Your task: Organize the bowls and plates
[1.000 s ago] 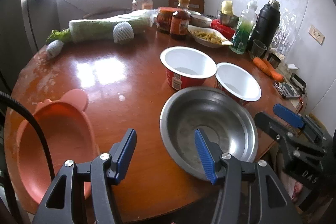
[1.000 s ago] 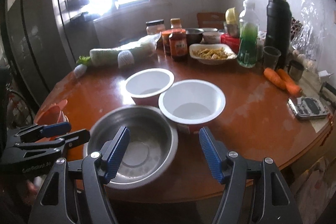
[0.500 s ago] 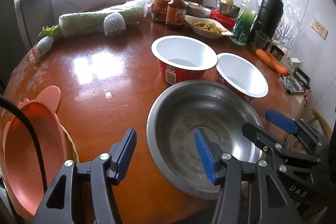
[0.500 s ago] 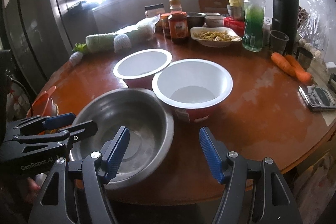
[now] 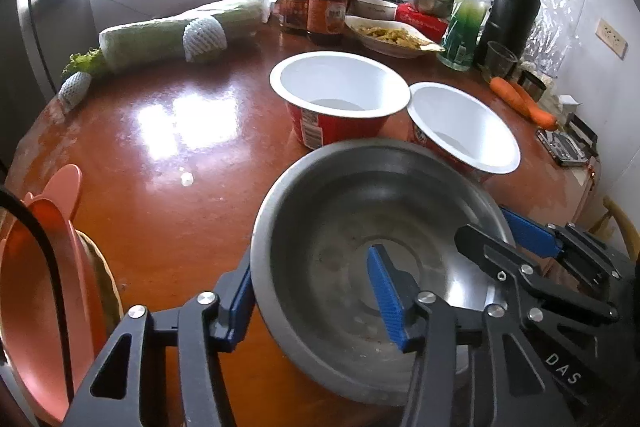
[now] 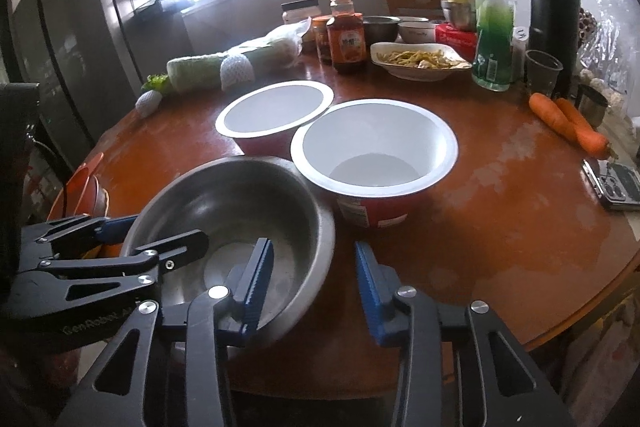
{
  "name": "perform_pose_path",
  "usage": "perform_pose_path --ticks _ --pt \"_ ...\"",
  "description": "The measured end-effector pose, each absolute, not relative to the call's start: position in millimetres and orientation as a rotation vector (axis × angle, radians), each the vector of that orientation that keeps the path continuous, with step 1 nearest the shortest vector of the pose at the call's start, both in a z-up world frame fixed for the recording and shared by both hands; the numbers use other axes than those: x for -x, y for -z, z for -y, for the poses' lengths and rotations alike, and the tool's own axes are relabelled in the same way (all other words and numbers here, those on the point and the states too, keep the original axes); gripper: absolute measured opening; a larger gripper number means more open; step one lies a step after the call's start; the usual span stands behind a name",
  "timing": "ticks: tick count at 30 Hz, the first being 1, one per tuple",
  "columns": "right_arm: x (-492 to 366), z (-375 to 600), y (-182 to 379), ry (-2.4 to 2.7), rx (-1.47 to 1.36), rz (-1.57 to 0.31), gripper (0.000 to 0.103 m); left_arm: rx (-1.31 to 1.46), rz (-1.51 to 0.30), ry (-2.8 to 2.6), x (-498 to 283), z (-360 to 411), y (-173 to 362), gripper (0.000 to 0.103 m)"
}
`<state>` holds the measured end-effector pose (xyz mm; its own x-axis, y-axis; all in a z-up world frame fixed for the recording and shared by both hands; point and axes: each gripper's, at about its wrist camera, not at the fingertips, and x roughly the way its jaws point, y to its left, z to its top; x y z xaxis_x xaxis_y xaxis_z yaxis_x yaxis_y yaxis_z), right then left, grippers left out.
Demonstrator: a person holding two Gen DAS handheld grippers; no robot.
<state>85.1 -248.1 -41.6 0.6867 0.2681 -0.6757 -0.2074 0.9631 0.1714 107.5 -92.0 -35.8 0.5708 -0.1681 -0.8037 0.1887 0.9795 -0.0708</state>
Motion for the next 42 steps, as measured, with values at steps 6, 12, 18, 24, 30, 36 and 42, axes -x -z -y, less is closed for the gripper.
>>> perform_pose_path --ticks 6,12,18,24,30,36,42 --pt "-84.5 240.8 43.7 -0.273 -0.049 -0.772 0.031 -0.028 -0.935 0.211 -105.8 90.6 36.2 0.046" --pt "-82.3 238.0 41.7 -0.282 -0.04 -0.771 0.031 -0.028 -0.932 0.2 -100.1 86.5 34.5 0.046" --pt "-78.1 228.0 35.7 -0.304 -0.023 -0.762 0.031 -0.026 -0.923 0.182 -87.2 75.7 28.9 0.046" --pt "-73.1 215.0 32.3 -0.32 -0.003 -0.757 0.031 -0.029 -0.92 0.16 -80.0 67.1 27.3 0.046" --pt "-75.1 207.9 34.2 -0.317 0.01 -0.766 0.031 -0.048 -0.935 0.154 -80.9 66.5 33.2 0.046" --pt "-80.2 205.8 39.3 -0.318 0.012 -0.779 0.031 -0.049 -0.938 0.149 -84.7 63.9 37.3 0.046" --pt "-82.4 205.1 40.8 -0.318 0.009 -0.779 0.031 -0.055 -0.93 0.149 -85.7 64.4 37.1 0.046"
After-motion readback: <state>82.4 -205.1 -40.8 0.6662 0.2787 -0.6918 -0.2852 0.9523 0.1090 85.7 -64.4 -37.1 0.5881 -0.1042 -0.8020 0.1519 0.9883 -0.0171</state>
